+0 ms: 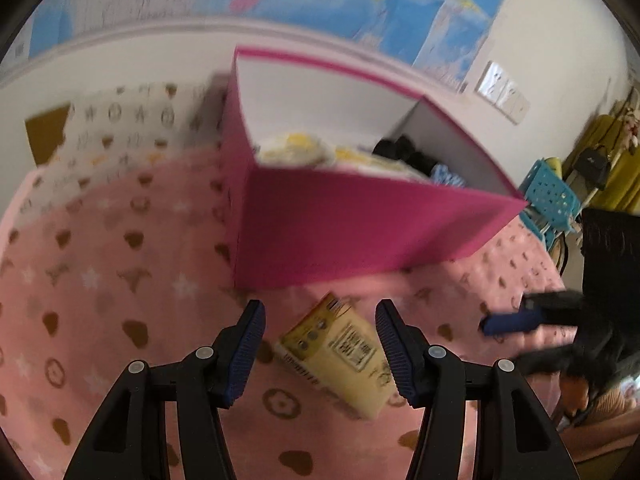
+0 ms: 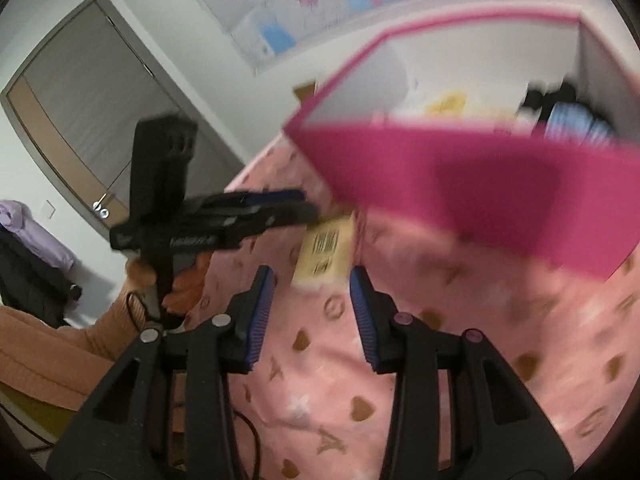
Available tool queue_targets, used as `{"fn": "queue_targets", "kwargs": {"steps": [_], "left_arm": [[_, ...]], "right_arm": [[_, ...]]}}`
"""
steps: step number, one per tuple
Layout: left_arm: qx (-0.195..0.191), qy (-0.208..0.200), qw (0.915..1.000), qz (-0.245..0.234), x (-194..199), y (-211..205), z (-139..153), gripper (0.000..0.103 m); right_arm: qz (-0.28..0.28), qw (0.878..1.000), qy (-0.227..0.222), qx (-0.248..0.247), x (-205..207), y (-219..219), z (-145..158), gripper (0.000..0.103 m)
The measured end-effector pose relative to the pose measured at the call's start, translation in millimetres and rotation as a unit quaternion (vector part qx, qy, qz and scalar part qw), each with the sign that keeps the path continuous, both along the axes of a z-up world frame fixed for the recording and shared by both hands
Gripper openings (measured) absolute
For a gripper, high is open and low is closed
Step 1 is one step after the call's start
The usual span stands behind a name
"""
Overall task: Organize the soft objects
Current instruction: 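Move the right gripper out of the box to the yellow-gold tissue pack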
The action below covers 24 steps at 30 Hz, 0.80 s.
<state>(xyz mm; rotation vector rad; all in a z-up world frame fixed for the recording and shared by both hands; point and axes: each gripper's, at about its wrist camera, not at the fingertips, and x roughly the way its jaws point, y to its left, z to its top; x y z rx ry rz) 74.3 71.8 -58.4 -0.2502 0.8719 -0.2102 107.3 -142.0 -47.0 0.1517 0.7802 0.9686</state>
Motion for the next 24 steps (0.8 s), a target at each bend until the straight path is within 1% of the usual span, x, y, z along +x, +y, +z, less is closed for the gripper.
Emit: {"fn": "queue_targets", "kwargs": {"steps": [4, 7, 8, 12, 16, 20, 21, 24], "left_arm": [[-0.011, 0.013, 0.9998, -0.006, 3, 2, -11, 0.055], [-0.026, 0.025, 0.9993, -0.012, 4, 4, -17, 0.049], [-0.030, 0.028, 0.9990, -0.016, 3, 3, -19, 0.048], [-0.043, 0.036, 0.9980, -0.030, 0, 0, -20, 0.046], [-0.052, 0.040, 0.9964, -0.053, -8, -12, -20, 0.046], [-0.067, 0.045, 0.9935, -0.080, -18, -29, -22, 0.046], [-0.071, 0.046, 0.9928, -0.086, -19, -32, -22, 0.046], [-0.072, 0.046, 0.9913, -0.100, -21, -45, -23, 0.046]], "right_arm": [[0.009, 0.999, 0.032, -0.002, 3, 16, -20, 0.042], [0.012, 0.999, 0.037, -0.004, 3, 23, -25, 0.042], [0.012, 0.999, 0.038, -0.005, 3, 25, -26, 0.040], [0.010, 0.999, 0.039, -0.007, 7, 27, -28, 0.038], [-0.011, 0.999, 0.039, -0.002, 14, 17, -27, 0.038], [-0.042, 0.998, 0.039, -0.001, 17, -4, -26, 0.038], [-0.048, 0.998, 0.038, -0.002, 16, -3, -26, 0.038], [-0.067, 0.997, 0.039, -0.002, 18, -13, -27, 0.038]]}}
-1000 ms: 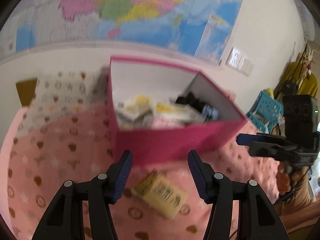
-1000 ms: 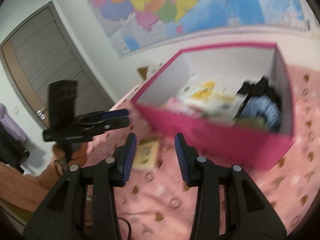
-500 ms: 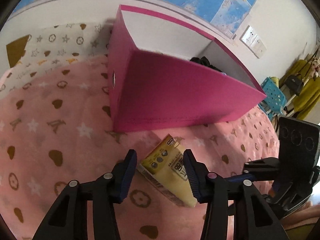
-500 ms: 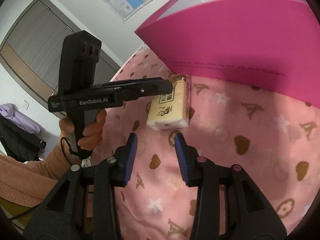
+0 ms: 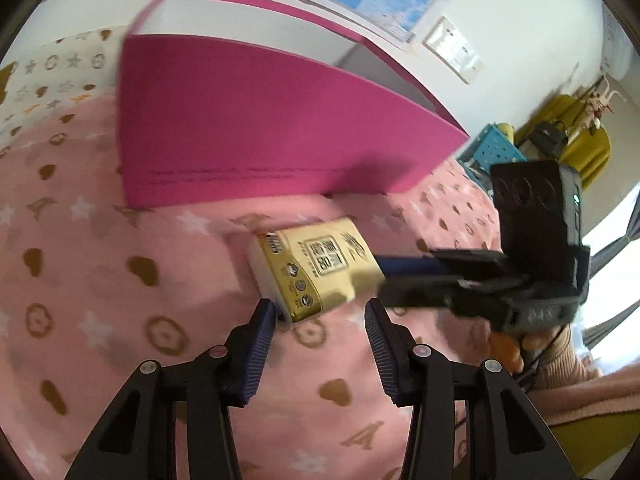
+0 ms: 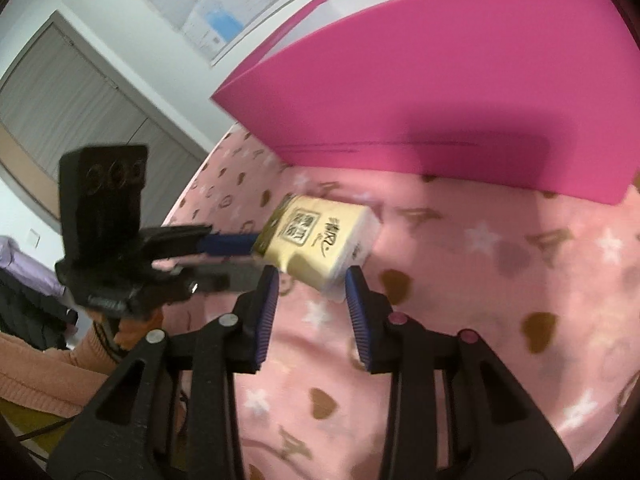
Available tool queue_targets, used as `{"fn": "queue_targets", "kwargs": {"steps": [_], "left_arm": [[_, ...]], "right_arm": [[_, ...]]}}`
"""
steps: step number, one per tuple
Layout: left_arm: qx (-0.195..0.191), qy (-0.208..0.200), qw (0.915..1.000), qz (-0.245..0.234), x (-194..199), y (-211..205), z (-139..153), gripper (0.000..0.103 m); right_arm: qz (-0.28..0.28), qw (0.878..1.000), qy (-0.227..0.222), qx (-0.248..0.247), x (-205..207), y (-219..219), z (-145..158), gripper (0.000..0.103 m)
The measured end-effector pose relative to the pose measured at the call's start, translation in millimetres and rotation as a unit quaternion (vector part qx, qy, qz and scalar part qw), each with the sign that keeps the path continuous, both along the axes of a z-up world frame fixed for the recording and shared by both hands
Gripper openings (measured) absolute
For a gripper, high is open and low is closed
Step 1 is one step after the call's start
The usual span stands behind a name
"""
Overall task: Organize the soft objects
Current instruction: 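Grasp the yellow-gold tissue pack with the right gripper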
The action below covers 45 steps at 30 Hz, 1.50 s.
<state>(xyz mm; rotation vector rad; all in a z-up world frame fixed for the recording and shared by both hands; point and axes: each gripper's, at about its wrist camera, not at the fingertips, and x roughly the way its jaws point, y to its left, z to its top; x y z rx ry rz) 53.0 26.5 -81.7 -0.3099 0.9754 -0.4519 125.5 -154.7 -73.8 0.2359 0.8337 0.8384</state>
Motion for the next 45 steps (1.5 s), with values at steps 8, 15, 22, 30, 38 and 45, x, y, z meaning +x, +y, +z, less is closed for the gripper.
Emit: {"fn": "queue_targets", "kwargs": {"steps": [8, 15, 22, 30, 38, 45], "left_arm": [[-0.008, -0.009, 0.9995, 0.030, 2, 3, 3, 0.046], [-0.008, 0.004, 0.9991, 0.042, 2, 9, -3, 0.037], [-0.007, 0.001, 0.9991, 0.042, 4, -3, 0, 0.037], [-0.002, -0.017, 0.9991, 0.038, 2, -14, 10, 0.037], [0.007, -0.038, 0.9988, 0.030, 0, -25, 23, 0.037], [0.015, -0.051, 0.9982, 0.027, -1, -33, 32, 0.037]], "right_arm": [[-0.027, 1.000, -0.006, -0.002, 5, 2, 2, 0.038], [-0.020, 1.000, -0.009, 0.002, 12, -4, 0, 0.037], [-0.030, 0.999, -0.020, -0.010, 6, -7, 3, 0.032], [-0.032, 0.999, -0.042, -0.008, -6, -15, 14, 0.032], [-0.040, 0.997, -0.059, -0.004, -17, -28, 20, 0.032], [-0.045, 0.997, -0.067, -0.004, -23, -35, 23, 0.032]]}}
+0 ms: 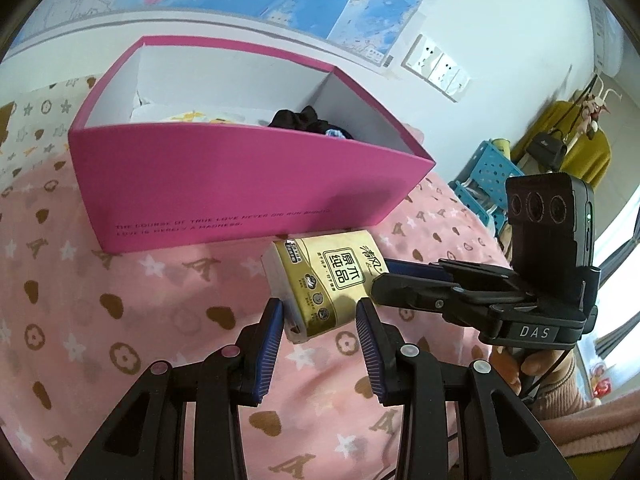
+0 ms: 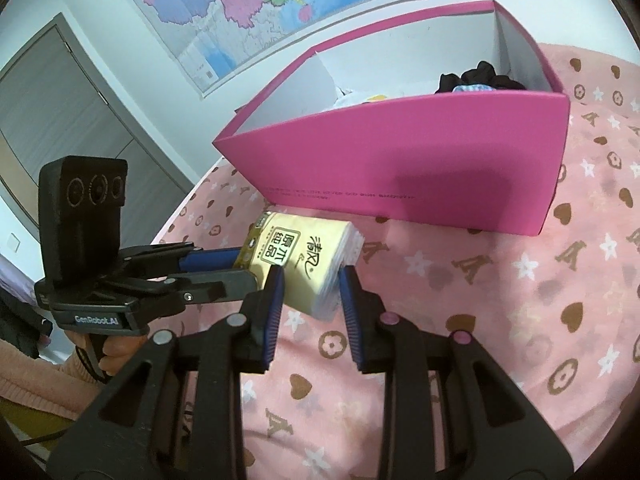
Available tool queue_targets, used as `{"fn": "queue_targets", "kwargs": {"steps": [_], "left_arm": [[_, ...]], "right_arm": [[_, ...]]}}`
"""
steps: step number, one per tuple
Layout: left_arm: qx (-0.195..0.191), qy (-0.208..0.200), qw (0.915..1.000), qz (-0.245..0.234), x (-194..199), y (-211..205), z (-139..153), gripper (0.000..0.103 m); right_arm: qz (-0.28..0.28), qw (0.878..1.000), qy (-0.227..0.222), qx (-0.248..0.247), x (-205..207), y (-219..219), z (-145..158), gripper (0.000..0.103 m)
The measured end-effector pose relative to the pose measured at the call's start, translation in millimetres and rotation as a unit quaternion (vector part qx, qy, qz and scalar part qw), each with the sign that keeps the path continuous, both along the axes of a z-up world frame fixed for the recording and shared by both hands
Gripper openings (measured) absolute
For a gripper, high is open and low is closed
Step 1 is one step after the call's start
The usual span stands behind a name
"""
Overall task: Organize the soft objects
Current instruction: 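Lift the tissue pack and hold it beside the box wall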
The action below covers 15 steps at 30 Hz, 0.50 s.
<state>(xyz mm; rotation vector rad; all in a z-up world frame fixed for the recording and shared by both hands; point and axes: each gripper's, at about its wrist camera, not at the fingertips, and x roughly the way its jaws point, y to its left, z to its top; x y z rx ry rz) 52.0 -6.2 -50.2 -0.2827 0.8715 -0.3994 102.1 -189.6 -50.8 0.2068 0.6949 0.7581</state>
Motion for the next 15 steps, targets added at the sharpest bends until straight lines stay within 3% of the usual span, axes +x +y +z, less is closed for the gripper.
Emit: {"fn": "queue_targets", "kwargs": {"steps": [15], "left_arm": [[0.010, -0.018, 0.9997, -0.011, -0.4, -11.2, 10.6, 0.037]], "right_arm": [[-0.008, 1.000, -0.010, 0.003, -6.6, -9.8, 6.0, 0.032]]}}
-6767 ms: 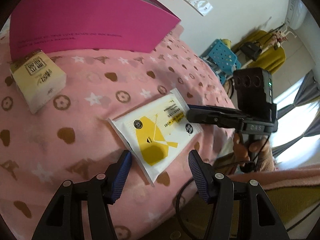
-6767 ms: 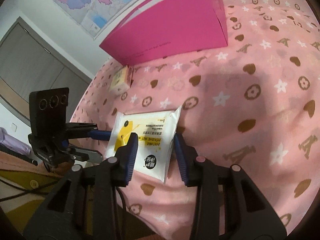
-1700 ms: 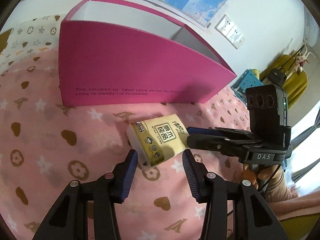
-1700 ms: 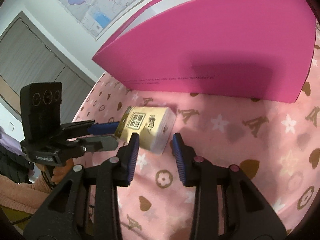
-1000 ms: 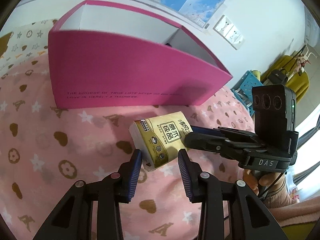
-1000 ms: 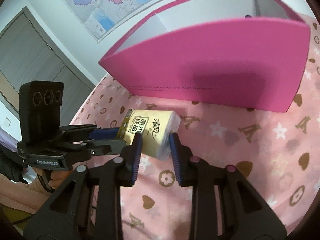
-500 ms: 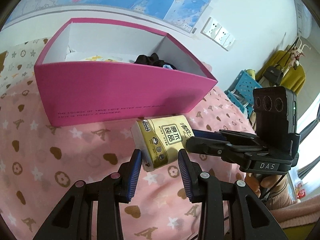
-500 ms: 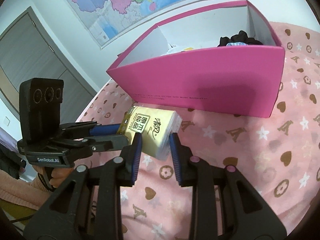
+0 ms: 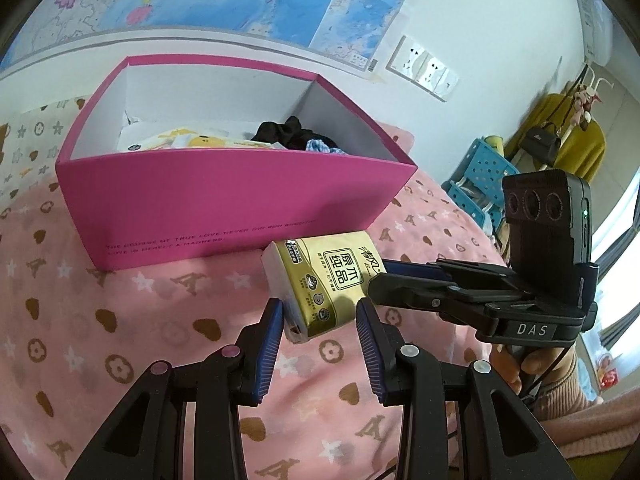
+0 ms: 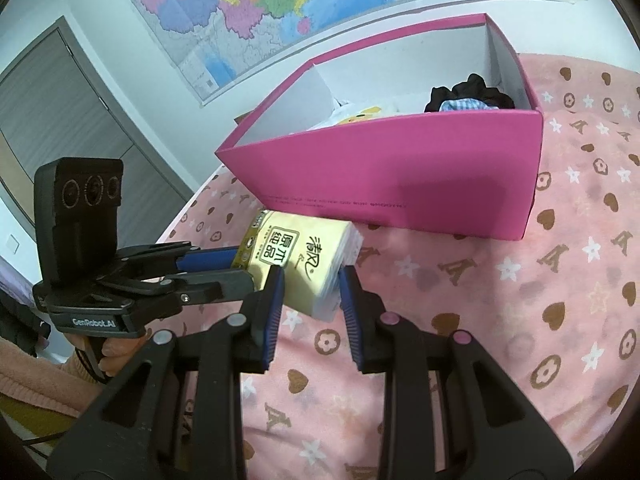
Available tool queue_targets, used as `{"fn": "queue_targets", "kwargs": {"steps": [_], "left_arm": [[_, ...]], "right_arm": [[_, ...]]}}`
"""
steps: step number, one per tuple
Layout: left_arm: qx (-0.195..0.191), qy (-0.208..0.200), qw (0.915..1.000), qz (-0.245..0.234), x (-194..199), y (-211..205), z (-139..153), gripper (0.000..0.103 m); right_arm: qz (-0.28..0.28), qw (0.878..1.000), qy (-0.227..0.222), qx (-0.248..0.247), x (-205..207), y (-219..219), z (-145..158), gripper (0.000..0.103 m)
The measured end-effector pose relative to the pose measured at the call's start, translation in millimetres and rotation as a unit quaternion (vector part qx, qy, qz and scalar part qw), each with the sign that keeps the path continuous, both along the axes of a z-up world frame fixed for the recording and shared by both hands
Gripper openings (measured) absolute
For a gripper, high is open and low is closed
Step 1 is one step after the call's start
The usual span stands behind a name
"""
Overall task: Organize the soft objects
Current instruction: 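Lift the tissue pack and hold it beside the box wall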
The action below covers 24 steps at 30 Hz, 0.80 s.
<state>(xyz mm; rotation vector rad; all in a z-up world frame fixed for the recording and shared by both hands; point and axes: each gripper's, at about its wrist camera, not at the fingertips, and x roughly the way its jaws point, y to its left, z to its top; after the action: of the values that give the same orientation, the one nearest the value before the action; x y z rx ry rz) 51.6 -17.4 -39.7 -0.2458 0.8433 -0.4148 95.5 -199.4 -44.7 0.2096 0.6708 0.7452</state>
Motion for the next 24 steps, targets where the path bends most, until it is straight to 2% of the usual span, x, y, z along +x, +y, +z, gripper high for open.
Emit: {"fn": "queue_targets", "kwargs": {"steps": [24], "left_arm": [[0.008, -0.017, 0.9998, -0.011, 1.5, -9.5, 8.0, 0.037]], "right_arm": [[-0.008, 1.000, -0.016, 0.003, -6.1, -7.9, 7.0, 0.032]]}}
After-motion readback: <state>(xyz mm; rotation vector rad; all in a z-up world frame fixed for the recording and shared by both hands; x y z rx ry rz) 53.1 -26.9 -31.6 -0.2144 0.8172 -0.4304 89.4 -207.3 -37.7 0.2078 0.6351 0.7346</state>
